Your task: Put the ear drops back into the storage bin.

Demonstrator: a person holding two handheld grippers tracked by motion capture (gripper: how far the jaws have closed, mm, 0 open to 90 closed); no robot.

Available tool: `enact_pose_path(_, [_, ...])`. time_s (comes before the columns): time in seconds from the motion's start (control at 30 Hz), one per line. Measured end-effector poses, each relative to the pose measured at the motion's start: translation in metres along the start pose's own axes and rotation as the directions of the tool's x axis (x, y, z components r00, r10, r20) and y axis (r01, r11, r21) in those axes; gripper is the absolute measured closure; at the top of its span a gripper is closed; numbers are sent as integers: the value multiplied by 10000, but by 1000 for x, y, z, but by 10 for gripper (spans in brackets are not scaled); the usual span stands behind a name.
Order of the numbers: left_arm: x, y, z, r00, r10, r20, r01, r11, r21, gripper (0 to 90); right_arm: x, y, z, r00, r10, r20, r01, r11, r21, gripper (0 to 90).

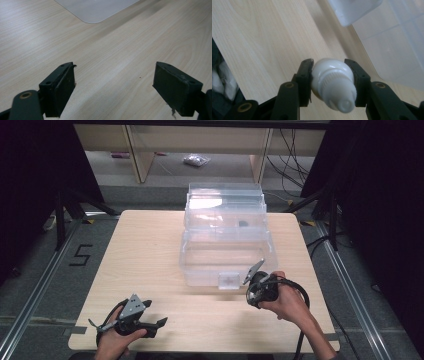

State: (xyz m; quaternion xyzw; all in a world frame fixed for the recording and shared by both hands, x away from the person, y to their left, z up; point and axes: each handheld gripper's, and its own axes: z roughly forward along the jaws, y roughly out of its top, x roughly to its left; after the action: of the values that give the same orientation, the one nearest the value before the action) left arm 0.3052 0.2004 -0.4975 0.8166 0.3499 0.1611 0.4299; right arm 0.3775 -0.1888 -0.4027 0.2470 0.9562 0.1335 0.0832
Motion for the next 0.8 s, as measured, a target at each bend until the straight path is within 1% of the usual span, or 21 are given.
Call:
enact_pose_path(0.07, [0, 0, 0, 10000, 4, 1, -4, 10000, 1, 170, -4, 0, -4, 9999, -30, -107, 29, 9999, -105, 601])
enact_pose_path(0.1, [0, 0, 0, 10000, -4, 4, 4, 10000, -1, 170, -5, 1, -6, 9999, -115, -105, 114, 9999, -109, 601])
enact_pose_path(0.13, [-1, 0, 1, 9998, -177, 1, 177, 9997, -141, 170, -5, 1, -8, 10000, 72, -65, -73, 9999, -74, 601])
enact_pose_path(0.17, [-1, 0, 1, 9999, -173, 8, 173, 9998, -135, 170, -6, 1, -10, 9999, 72, -89, -72, 10000, -51, 601])
enact_pose_path(0.2, [0, 0, 0, 10000, -45, 14, 45, 10000, -24, 170, -8, 2, -12, 10000, -15, -83, 15, 10000, -62, 601])
enact_pose_path(0.27, [0, 0, 0, 10000, -2, 13, 2, 10000, 3, 170, -9, 3, -16, 9999, 39, -111, -40, 10000, -79, 601])
enact_pose_path(0.3, [0, 0, 0, 10000, -17, 11, 17, 10000, -2, 170, -11, 4, -18, 9999, -84, -133, 82, 9999, -113, 601])
enact_pose_path(0.33, [-1, 0, 1, 9998, -181, 9, 181, 9997, -142, 170, -11, 4, -20, 10000, -35, -83, 34, 9999, -118, 601])
enact_pose_path(0.4, [-1, 0, 1, 9998, -191, 14, 191, 9997, -133, 170, -15, 6, -26, 9998, -143, -109, 141, 9997, -178, 601])
enact_pose_path(0.5, [-1, 0, 1, 9998, -192, 27, 192, 9997, -120, 170, -17, 8, -31, 9999, -115, -129, 113, 9998, -148, 601])
enact_pose_path(0.53, [-1, 0, 1, 9998, -196, 28, 196, 9997, -114, 170, -18, 8, -33, 9999, 35, -98, -36, 9999, -133, 601])
enact_pose_path(0.6, [-1, 0, 1, 9998, -203, 39, 204, 9997, -115, 170, -19, 9, -34, 9998, 9, -199, -12, 9999, -144, 601])
enact_pose_path(0.63, [-1, 0, 1, 9998, -194, 33, 194, 9997, -117, 170, -21, 10, -35, 9995, -103, -304, 97, 9998, -191, 601])
enact_pose_path(0.7, [-1, 0, 1, 9998, -197, 31, 197, 9997, -117, 170, -23, 11, -36, 9995, -65, -303, 60, 9998, -174, 601])
enact_pose_path(0.73, [-1, 0, 1, 9998, -198, 34, 198, 9997, -118, 170, -23, 11, -38, 9995, 124, -291, -127, 9999, -114, 601])
enact_pose_path(0.77, [-1, 0, 1, 9998, -200, 32, 201, 9997, -119, 170, -24, 12, -39, 9997, 93, -228, -95, 9999, -116, 601])
enact_pose_path(0.8, [-1, 0, 1, 9998, -197, 32, 197, 9997, -119, 170, -26, 12, -40, 9996, 63, -288, -67, 9999, -129, 601])
